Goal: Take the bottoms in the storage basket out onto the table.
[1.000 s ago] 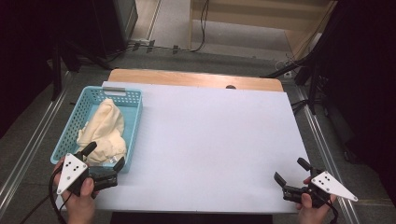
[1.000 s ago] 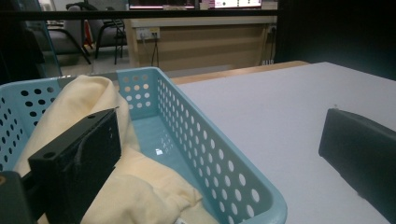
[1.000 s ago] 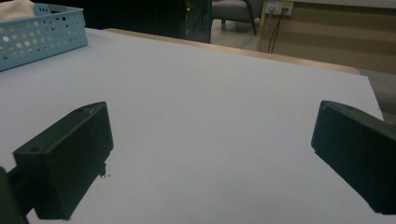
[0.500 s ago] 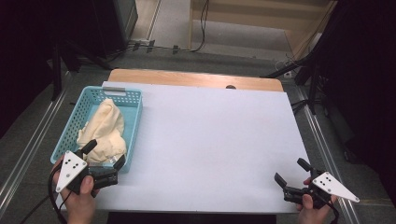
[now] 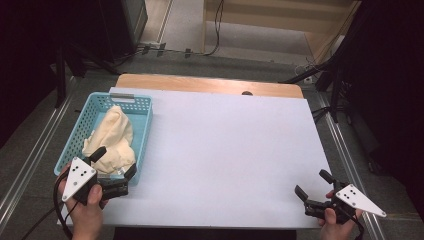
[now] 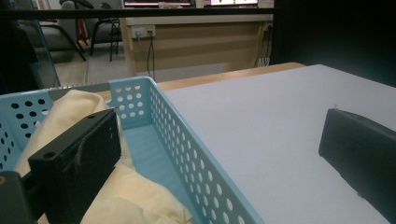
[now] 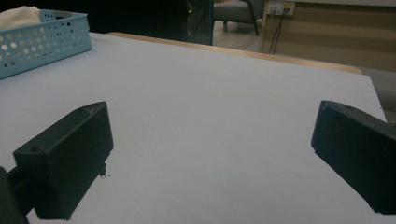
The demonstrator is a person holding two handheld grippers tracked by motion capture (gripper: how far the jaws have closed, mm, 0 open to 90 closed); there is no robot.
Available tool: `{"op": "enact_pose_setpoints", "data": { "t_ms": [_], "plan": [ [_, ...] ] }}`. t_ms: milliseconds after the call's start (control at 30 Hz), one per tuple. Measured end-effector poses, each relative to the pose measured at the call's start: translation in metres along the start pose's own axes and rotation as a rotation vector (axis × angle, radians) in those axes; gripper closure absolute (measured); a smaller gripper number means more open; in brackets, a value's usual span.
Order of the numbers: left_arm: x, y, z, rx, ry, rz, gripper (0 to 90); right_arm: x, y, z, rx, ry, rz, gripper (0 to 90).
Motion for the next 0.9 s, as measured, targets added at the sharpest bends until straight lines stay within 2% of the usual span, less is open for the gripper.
{"op": "enact_pose_setpoints", "data": {
  "t_ms": [200,433,700,900],
  "plan": [
    [0.002,-0.003,0.011,-0.03,0.008,0.008,0.0,0.0,-0.001,0.001,-0.012,0.004,0.01,0.0],
    [0.005,-0.009,0.021,-0.03,0.02,0.013,0.0,0.0,-0.001,0.002,-0.008,0.006,0.007,0.0],
    [0.003,-0.017,0.038,-0.053,0.027,0.021,0.0,0.0,-0.002,0.002,-0.004,0.004,0.006,0.0],
    [0.001,-0.024,0.047,-0.05,0.037,0.024,0.0,0.0,-0.003,0.003,-0.002,0.011,0.009,0.0]
  ]
}}
Point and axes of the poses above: each handheld gripper's, and its own axes: x roughly backward along the jaws, z roughly out of its top, y roughly to its right, the point moved 9 cm from there along -x, roughly forward along the jaws, and after that the axes turned 1 degree about -z, right-handed, at the moved point
